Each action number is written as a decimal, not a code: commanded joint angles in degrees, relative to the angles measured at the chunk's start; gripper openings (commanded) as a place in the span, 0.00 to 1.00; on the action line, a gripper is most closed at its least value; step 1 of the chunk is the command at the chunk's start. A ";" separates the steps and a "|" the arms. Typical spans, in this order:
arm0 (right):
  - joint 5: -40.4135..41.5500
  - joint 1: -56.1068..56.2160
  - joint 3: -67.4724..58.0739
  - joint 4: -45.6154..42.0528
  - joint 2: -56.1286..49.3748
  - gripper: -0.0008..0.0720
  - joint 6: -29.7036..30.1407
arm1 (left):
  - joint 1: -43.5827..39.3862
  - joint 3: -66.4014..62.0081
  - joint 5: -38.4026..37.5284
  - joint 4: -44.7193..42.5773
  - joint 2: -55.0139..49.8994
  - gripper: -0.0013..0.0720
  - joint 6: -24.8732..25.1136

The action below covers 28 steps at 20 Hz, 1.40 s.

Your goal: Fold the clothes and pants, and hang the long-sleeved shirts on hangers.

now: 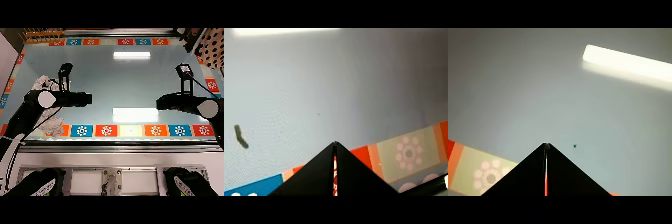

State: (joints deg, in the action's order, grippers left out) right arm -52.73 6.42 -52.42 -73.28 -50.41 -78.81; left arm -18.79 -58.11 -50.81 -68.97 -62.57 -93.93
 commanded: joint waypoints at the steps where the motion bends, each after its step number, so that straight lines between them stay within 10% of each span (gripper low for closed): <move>1: -0.02 0.04 -0.04 0.02 -0.02 0.05 -0.02 | -0.04 0.02 0.02 -0.02 0.04 0.03 0.02; 12: -0.02 0.04 -0.04 0.02 -0.02 0.06 -0.02 | -0.04 0.02 0.57 -0.15 0.04 0.03 0.09; 13: -0.02 0.04 -0.04 0.02 -0.02 0.06 -0.02 | 0.24 0.02 1.44 -1.84 0.04 0.12 1.53; 14: -0.02 0.04 -0.04 0.02 -0.02 0.06 -0.02 | 0.98 -0.04 1.73 -4.90 0.07 0.71 3.78; 15: -0.02 0.04 -0.04 0.02 -0.02 0.06 -0.02 | 2.27 -0.04 1.97 -9.11 -0.13 1.00 3.19; 20: -0.02 0.04 -0.04 0.02 -0.02 0.06 -0.02 | 12.55 -0.09 -0.57 -29.18 -7.63 0.98 3.06; 28: -0.02 0.04 -0.04 0.02 -0.02 0.06 -0.02 | 21.07 -0.09 7.96 -30.51 -23.61 0.98 3.06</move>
State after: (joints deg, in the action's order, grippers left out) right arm -52.73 6.42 -52.42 -73.25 -50.41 -78.81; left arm 0.40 -58.15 -45.65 -98.06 -81.78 -90.96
